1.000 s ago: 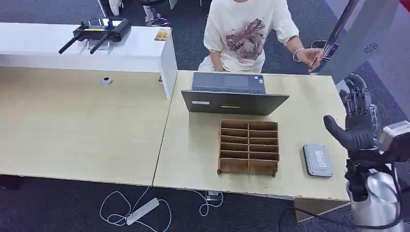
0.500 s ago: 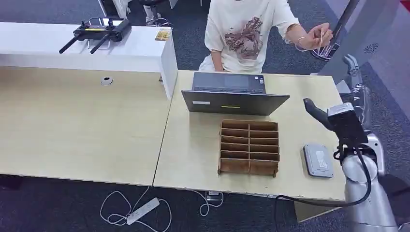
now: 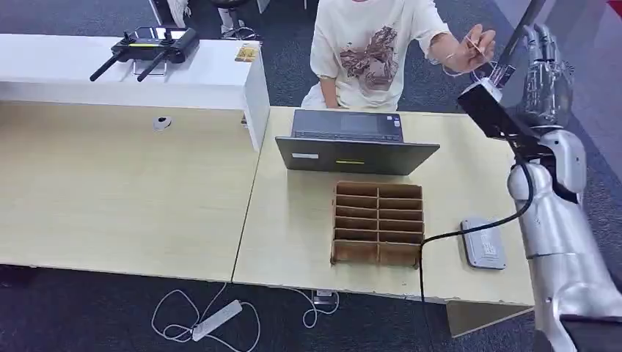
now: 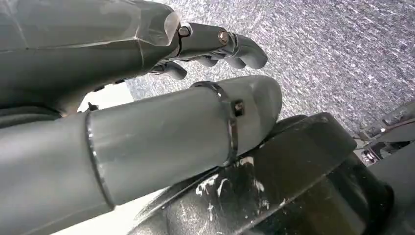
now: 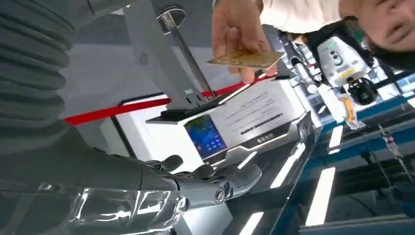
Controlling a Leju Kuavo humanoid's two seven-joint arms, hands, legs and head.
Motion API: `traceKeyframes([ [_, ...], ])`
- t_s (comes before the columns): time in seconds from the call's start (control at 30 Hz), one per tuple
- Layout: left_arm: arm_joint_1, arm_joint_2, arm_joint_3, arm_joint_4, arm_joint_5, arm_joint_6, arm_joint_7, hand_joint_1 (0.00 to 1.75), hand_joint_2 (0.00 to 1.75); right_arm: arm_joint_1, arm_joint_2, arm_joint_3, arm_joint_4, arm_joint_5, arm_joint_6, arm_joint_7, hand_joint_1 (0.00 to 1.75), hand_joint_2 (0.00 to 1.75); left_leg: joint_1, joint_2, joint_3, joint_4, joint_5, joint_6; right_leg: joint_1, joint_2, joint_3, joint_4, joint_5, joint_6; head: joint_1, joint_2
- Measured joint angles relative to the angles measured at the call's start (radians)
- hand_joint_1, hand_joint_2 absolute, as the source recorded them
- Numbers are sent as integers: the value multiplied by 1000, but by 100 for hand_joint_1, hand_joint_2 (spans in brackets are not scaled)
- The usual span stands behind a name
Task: Pass the card to the sensor for recognition and then transmit it.
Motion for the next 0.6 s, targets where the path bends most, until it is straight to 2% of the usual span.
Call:
traceKeyframes([
  [0.27, 1, -1, 0, 0, 11, 7, 0, 0, 0, -162, 40, 44, 263, 53, -29, 39, 0, 175, 0, -1, 0, 0, 0, 0, 0, 0, 0, 0, 0, 0, 0, 0],
  [0.6, 1, -1, 0, 0, 18, 7, 0, 0, 0, -254, 77, 77, 419, 76, -37, 64, 2, 175, 0, -1, 0, 0, 0, 0, 0, -1, 0, 0, 0, 0, 0, 0],
])
